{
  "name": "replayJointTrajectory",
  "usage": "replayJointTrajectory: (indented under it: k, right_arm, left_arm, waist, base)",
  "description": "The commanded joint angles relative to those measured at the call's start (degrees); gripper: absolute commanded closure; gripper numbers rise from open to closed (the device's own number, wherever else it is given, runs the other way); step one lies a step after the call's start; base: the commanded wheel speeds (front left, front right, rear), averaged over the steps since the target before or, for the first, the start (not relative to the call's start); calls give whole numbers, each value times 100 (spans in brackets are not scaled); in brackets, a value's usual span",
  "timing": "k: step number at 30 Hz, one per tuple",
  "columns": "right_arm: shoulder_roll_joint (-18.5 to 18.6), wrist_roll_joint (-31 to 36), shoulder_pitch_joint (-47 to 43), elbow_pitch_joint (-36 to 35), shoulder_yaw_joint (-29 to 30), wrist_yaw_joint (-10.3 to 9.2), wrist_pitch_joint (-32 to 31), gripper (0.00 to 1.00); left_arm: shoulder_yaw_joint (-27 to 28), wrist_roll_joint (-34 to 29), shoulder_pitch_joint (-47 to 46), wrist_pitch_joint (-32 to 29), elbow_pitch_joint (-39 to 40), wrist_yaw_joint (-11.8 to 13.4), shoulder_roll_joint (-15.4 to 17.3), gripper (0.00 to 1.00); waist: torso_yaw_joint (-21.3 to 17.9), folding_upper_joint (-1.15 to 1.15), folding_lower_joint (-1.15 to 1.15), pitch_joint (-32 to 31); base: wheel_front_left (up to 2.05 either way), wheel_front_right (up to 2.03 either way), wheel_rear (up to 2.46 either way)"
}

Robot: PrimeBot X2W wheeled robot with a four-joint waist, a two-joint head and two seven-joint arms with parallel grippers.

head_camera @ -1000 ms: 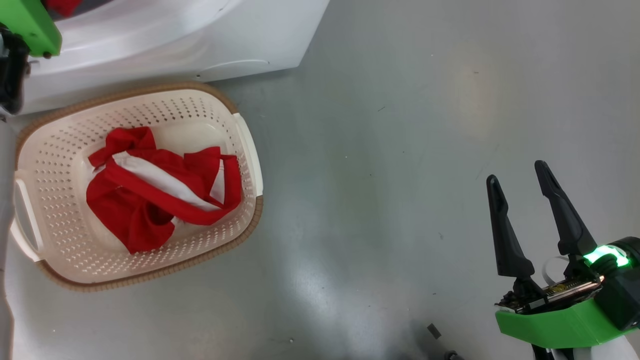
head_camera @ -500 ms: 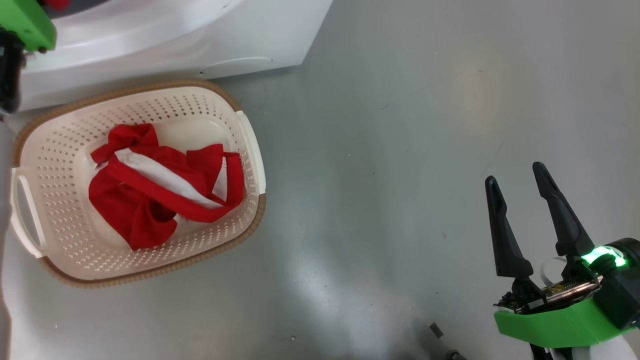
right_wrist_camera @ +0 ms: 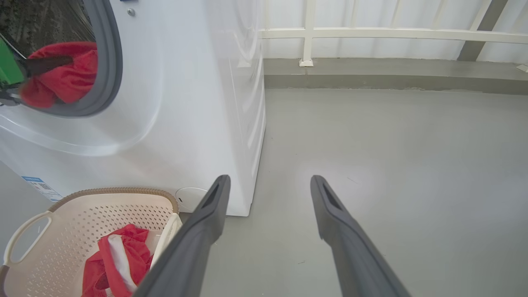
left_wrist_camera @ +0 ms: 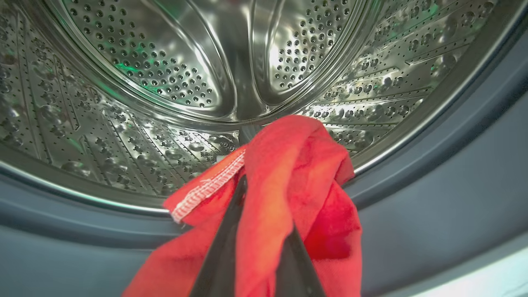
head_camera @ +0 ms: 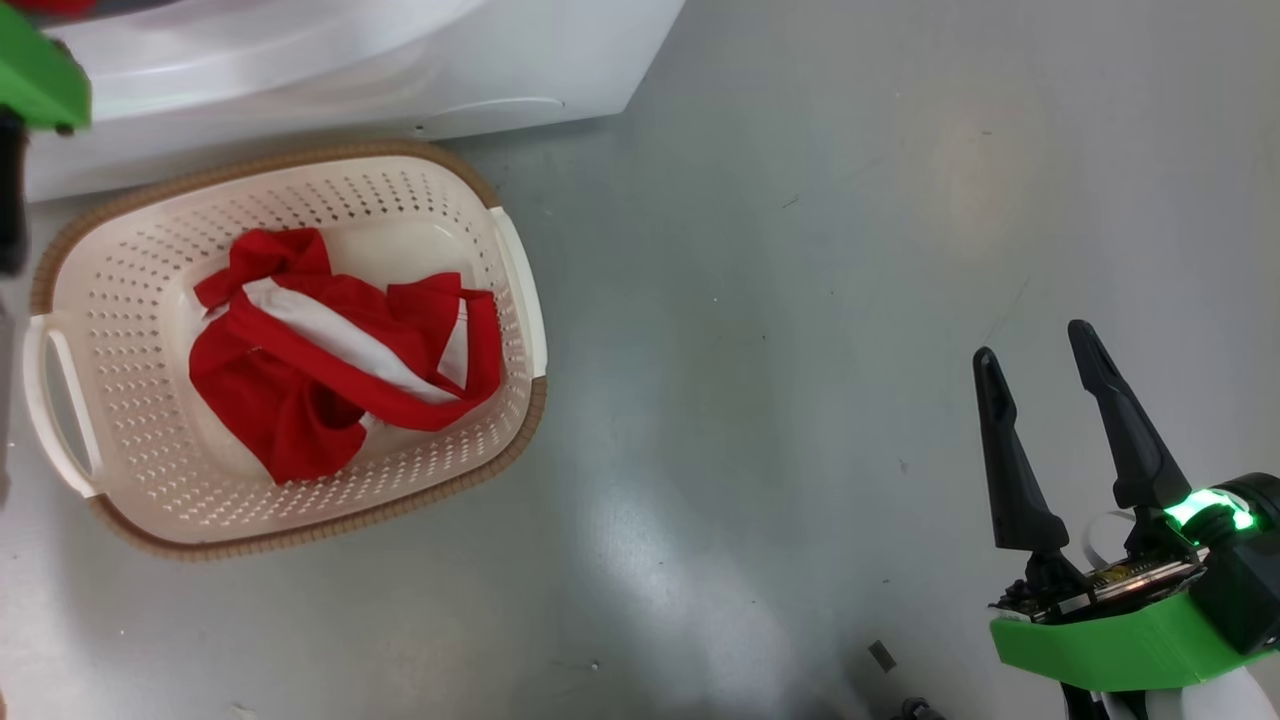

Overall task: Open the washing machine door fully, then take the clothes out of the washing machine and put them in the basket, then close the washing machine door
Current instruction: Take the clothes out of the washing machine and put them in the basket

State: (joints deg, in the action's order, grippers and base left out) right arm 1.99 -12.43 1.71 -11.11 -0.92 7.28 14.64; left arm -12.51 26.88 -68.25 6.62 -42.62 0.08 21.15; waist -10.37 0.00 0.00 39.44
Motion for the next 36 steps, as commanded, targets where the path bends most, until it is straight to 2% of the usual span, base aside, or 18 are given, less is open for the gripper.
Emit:
replayJointTrajectory:
  k: [1, 10, 19, 26, 36]
  right_arm:
    - [88, -42, 41, -97, -107, 21, 36, 0]
    - [88, -64, 106, -65, -84, 21, 36, 0]
    - [88, -105, 157, -18, -87, 21, 36, 0]
    - [88, -104, 105, -11, -12, 21, 36, 0]
    - [88, -91, -35, 5, 50, 21, 36, 0]
  left_arm:
    - [145, 63, 262, -52, 405, 80, 366, 100]
    - [323, 210, 1101, -150, 1727, 350, 542, 100]
    - [507, 163, 2468, -97, 3656, 1012, 562, 100]
    - [537, -21, 3250, 50, 4610, 1380, 550, 100]
    - [517, -152, 4127, 56, 5631, 1748, 492, 100]
  waist:
    - [18, 0, 0, -3]
    - [70, 0, 0, -26]
    - [157, 0, 0, -225]
    - [285, 0, 0, -534]
    - [455, 0, 0, -1098]
  base:
    - [0, 0, 0]
    - [0, 0, 0]
    - [0, 0, 0]
    - [0, 0, 0]
    - [0, 0, 0]
